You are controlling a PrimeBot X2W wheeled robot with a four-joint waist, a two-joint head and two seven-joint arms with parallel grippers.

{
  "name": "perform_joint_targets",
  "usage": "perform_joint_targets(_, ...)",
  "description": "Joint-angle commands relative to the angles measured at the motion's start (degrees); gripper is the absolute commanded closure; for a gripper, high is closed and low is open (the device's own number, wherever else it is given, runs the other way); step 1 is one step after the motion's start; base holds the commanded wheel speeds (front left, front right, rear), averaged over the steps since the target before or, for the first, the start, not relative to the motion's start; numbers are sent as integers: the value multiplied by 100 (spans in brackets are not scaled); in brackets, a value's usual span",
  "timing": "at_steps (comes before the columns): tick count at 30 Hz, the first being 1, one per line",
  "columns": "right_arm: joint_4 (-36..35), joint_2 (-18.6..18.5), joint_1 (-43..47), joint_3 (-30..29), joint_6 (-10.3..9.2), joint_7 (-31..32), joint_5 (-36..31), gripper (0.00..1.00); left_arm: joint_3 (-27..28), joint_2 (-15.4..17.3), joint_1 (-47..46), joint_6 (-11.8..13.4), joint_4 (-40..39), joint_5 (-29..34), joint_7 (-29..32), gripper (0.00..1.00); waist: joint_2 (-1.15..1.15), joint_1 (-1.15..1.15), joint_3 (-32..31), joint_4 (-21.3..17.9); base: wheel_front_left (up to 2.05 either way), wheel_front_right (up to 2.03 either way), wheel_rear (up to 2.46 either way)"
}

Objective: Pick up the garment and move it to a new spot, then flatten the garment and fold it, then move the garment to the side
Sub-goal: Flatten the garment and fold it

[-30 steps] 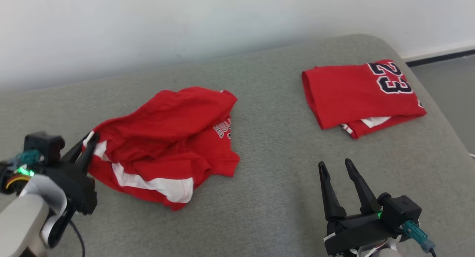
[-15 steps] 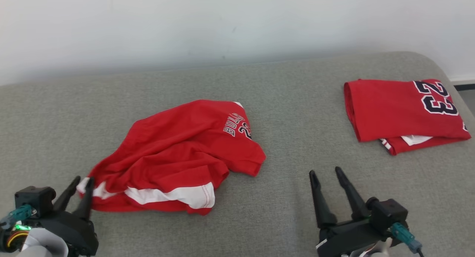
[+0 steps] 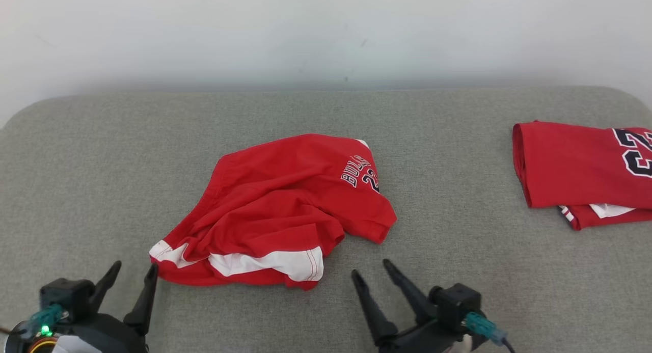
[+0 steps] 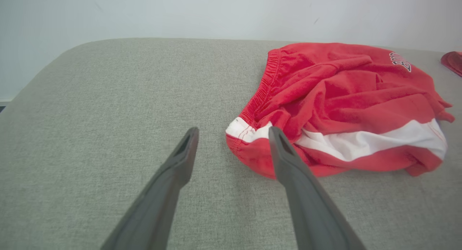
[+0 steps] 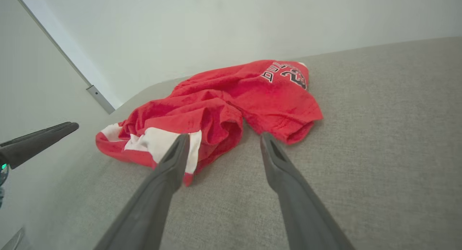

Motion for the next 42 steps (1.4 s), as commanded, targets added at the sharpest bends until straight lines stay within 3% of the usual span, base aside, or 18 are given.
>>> perform_joint_targets(1,72,-12,-96,145,-15,-5,144,0,-123,56,-99,-38,83,173,126,0,0,0,33,21,0,0,0)
perform_joint_targets(13,893,-11,-1297,1663,-15,-7,1255,0,-294,-133,-1262,-796,994,-321,1180,0,0,0,550,-180,0,0,0)
perform_joint_targets(22,1259,-8,-1732,2342,-15,-5,1909,0,-518,-232,-1650,-896,1448,-754,1890,0,0,0,635,-342,0,0,0)
perform_joint_targets(23,1278,-5,-1777,2441,-15,-7,2004,11,-536,-236,-1676,-898,1509,-784,1942,0,0,0,632,-356,0,0,0)
perform_joint_targets(24,1264,-5,-1810,2491,-15,-7,2100,38,-544,-246,-1696,-899,1558,-849,1986,0,0,0,630,-364,0,0,0)
perform_joint_targets(25,1253,-6,-1820,2550,-15,-6,2182,55,-552,-268,-1707,-889,1609,-914,2048,0,0,0,626,-371,0,0,0)
perform_joint_targets(26,1264,-8,-1831,2605,-15,-6,2254,79,-585,-274,-1719,-887,1634,-932,2091,6,0,0,625,-376,0,0,0)
perform_joint_targets(27,1269,-8,-1855,2644,-15,-7,2315,100,-594,-263,-1731,-888,1676,-969,2109,28,0,0,625,-374,0,0,0)
perform_joint_targets(29,1286,-6,-1888,2742,-15,-7,2452,100,-643,-261,-1753,-885,1683,-1002,2130,80,0,0,632,-349,0,0,0)
perform_joint_targets(31,1348,-8,-1947,2878,-15,-8,2536,100,-669,-287,-1752,-886,1685,-1097,2137,100,0,0,634,-303,0,0,0)
perform_joint_targets(39,1511,-10,-2131,2888,-15,-7,2718,100,-771,-240,-1822,-886,1649,-1216,1875,100,0,0,600,-217,0,0,0)
perform_joint_targets(40,1536,-9,-2155,2862,-15,-8,2698,63,-797,-231,-1820,-886,1643,-1235,1838,100,0,0,593,-219,0,0,0)
perform_joint_targets(41,1555,-6,-2168,2851,-15,-7,2688,0,-817,-221,-1823,-887,1622,-1239,1790,55,0,0,587,-222,0,0,0)
perform_joint_targets(42,1568,-5,-2167,2845,-15,-7,2683,0,-825,-209,-1819,-887,1617,-1240,1722,9,0,0,581,-226,0,0,0)
